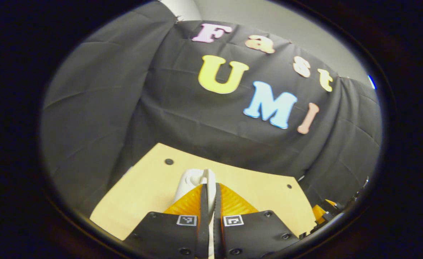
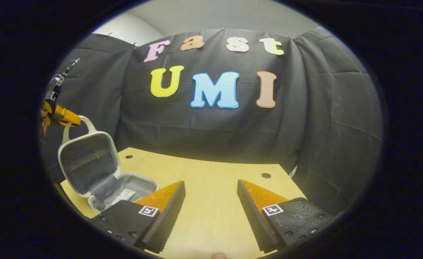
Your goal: First open the suitcase, pack the skin care products into it, and then close the suitcase.
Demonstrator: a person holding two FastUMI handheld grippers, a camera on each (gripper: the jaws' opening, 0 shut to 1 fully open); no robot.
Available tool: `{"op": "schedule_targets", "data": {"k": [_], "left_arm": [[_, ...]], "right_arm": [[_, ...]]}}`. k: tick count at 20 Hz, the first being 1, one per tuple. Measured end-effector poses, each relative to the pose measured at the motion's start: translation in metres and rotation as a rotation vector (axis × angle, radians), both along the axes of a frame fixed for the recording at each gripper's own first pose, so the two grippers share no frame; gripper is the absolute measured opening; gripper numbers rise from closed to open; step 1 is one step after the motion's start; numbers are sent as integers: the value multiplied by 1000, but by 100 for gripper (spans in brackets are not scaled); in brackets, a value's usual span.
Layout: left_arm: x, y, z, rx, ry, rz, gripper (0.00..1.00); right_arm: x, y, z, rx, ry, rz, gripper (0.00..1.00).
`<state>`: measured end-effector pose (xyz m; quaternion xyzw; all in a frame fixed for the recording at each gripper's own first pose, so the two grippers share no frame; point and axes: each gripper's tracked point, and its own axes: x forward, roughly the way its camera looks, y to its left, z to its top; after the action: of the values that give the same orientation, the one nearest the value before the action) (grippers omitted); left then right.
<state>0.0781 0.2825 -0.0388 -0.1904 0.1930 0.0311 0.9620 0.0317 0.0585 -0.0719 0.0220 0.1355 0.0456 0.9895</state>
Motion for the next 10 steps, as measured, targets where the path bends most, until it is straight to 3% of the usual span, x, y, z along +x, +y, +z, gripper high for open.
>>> {"op": "schedule_targets", "data": {"k": [6,10], "left_arm": [[3,-156,-56,-14,21,-125,13],[19,-225,-109,29,71,-153,12]], "right_arm": [[-15,-38,-4,12,4,29,89],[-21,-63,-12,-12,17,59,89]]}}
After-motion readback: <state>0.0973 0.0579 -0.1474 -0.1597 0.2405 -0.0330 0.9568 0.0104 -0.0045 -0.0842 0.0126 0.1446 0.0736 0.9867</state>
